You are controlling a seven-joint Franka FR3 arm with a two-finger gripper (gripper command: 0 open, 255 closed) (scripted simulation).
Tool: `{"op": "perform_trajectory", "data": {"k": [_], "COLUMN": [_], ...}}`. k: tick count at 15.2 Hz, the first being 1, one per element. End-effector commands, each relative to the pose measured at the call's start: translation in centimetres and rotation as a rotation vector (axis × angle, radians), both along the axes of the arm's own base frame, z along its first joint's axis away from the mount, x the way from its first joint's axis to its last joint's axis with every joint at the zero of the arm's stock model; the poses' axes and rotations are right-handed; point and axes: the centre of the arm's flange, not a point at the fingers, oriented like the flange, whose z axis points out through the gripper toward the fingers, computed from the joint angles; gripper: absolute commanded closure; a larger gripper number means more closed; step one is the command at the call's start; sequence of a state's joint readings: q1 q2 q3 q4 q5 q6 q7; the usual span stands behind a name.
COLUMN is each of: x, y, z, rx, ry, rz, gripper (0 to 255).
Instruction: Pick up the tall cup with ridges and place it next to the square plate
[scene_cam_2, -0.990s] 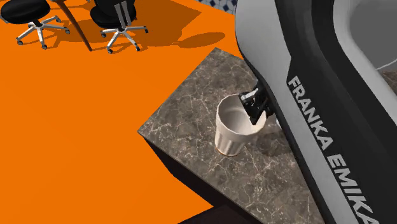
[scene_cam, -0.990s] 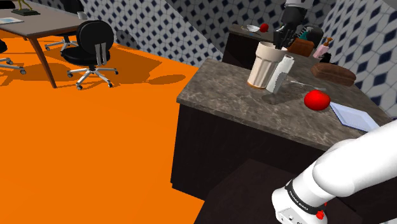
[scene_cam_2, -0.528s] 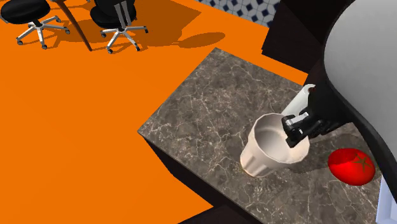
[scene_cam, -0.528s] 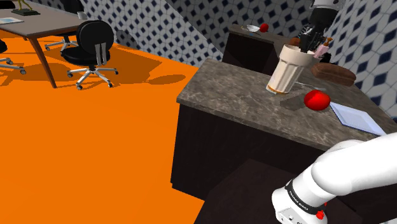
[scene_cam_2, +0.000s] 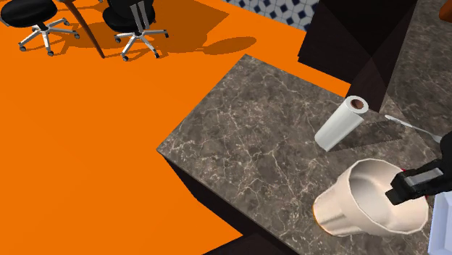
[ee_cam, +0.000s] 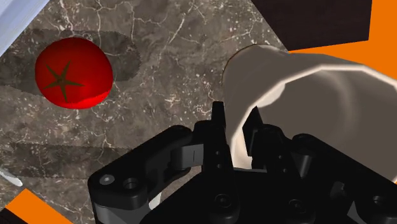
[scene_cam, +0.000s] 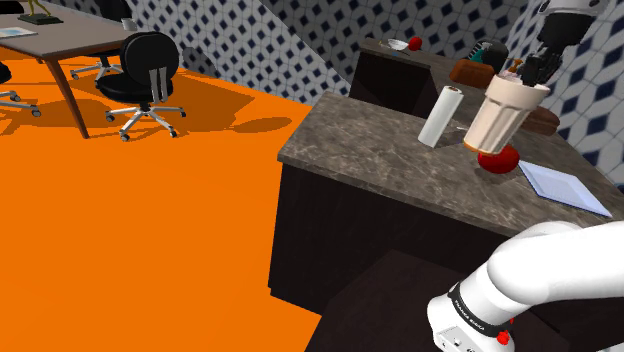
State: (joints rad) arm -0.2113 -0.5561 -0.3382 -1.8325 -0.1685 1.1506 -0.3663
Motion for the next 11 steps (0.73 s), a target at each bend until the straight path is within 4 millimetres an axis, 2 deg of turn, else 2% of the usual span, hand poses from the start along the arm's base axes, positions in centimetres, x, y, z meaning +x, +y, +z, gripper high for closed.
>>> {"op": "perform_trajectory", "data": {"k": [1, 11], "x": [-2.5, -14.2], "y": [-0.9, -6.5], "z": [0.4, 2.8], "rx": [0.0, 0.0], "ry": [0.0, 0.0], "rz": [0.001, 0.001], "gripper": [255, 255]}}
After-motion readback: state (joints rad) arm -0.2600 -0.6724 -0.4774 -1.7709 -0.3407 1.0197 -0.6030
